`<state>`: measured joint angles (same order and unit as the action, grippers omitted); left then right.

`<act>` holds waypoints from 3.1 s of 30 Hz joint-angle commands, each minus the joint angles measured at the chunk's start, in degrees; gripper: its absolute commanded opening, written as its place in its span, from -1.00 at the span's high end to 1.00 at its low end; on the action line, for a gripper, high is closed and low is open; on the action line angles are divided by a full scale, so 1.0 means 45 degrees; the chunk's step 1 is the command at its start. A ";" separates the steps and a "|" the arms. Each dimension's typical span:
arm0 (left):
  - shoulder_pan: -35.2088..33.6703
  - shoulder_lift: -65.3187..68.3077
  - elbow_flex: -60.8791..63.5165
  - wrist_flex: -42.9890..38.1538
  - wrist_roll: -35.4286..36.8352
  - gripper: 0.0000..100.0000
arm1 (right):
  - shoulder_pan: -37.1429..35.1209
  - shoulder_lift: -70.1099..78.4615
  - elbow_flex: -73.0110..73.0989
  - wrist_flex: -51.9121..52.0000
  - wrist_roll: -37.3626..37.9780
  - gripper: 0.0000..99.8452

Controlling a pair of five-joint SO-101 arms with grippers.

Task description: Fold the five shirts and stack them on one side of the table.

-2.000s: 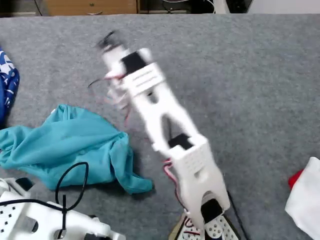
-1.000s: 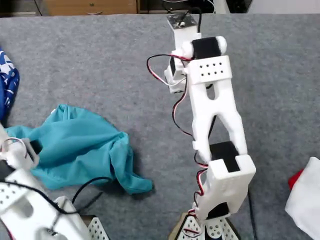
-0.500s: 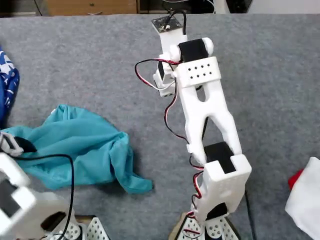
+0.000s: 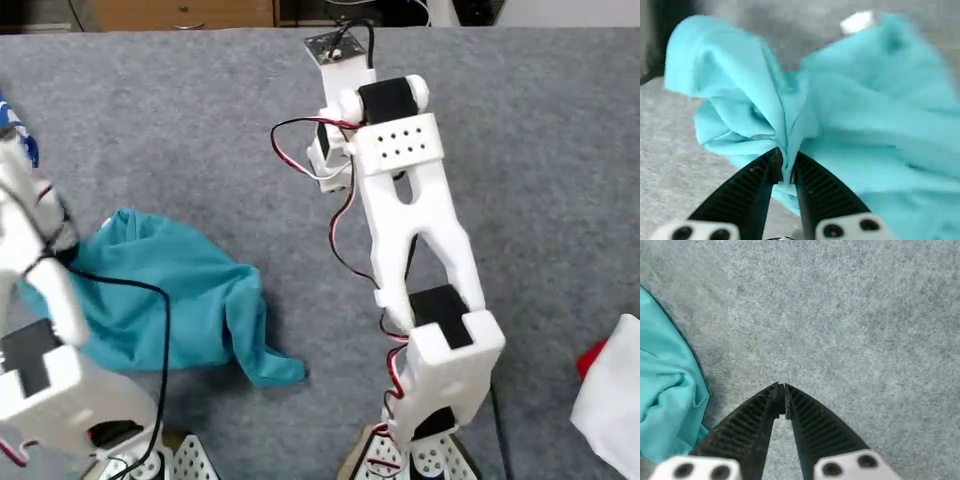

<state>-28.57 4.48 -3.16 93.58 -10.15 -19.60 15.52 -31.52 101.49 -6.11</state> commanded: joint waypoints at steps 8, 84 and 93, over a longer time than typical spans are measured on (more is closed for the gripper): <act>0.8400 -0.0811 -0.1368 0.0781 0.1993 0.96 | 0.2921 -0.2979 0.0264 0.0195 -0.0059 0.98; 0.0684 0.2999 0.0703 0.1582 -0.2286 0.38 | 0.1592 0.2549 0.3448 -0.2579 -0.5783 0.98; -0.0117 0.2999 -0.1114 0.1504 -0.2305 0.38 | 0.1612 0.2549 0.3409 -0.2559 -0.5040 0.98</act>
<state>-28.13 18.46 -4.13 100.18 -20.62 -13.19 27.21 -13.49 89.45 -30.55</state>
